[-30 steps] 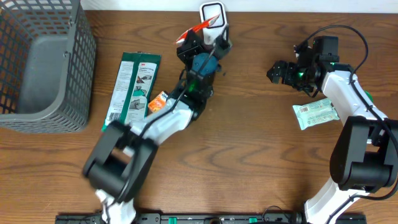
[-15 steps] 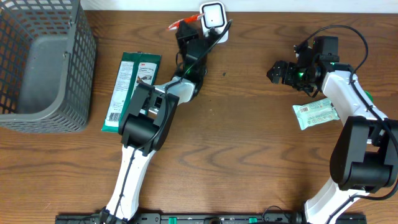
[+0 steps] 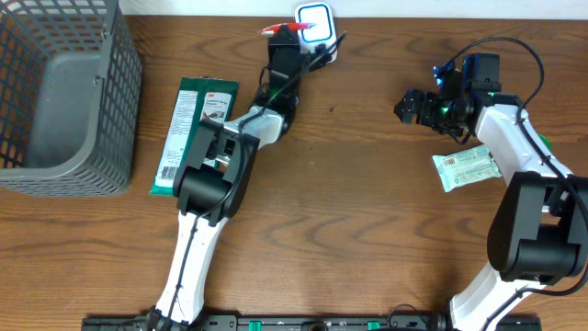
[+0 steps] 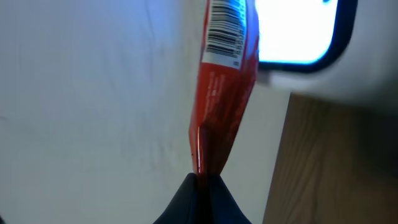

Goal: Scan the item barcode
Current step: 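Lift the red stick and hold it up to the scanner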

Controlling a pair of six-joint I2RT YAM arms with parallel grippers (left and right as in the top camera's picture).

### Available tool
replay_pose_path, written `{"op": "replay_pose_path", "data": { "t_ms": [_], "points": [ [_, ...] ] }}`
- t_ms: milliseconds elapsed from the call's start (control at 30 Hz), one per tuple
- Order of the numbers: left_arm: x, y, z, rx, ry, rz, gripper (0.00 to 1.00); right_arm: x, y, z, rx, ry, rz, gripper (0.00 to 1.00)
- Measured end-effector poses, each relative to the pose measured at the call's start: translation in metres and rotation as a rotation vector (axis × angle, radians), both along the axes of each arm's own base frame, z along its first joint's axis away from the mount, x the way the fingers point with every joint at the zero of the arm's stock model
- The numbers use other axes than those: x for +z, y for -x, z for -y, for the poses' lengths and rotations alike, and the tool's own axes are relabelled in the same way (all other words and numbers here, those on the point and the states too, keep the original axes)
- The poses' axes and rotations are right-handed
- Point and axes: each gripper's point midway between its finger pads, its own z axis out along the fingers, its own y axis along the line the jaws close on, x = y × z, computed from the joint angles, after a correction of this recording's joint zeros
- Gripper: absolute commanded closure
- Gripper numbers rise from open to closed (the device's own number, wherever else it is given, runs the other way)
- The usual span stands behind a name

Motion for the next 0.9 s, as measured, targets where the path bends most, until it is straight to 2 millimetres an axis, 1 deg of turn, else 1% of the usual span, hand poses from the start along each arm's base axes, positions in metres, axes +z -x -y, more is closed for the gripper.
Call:
{"op": "replay_pose_path", "data": {
  "t_ms": [167, 300, 400, 467, 633, 900],
  "points": [
    [-0.015, -0.006, -0.019, 0.023, -0.005, -0.017, 0.93, 0.0, 0.0, 0.0, 0.0, 0.0, 0.0, 0.01],
    [-0.026, -0.006, -0.018, 0.014, -0.011, -0.035, 0.93, 0.0, 0.0, 0.0, 0.0, 0.0, 0.0, 0.01],
    [-0.031, -0.005, -0.017, 0.011, -0.014, -0.042, 0.93, 0.0, 0.0, 0.0, 0.0, 0.0, 0.0, 0.01],
    [-0.032, -0.005, -0.015, 0.007, -0.014, -0.043, 0.93, 0.0, 0.0, 0.0, 0.0, 0.0, 0.0, 0.01],
    [-0.027, -0.005, -0.013, 0.004, -0.006, -0.023, 0.93, 0.0, 0.0, 0.0, 0.0, 0.0, 0.0, 0.01],
    [-0.024, -0.005, -0.013, 0.009, 0.002, -0.009, 0.93, 0.0, 0.0, 0.0, 0.0, 0.0, 0.0, 0.01]
  ]
}}
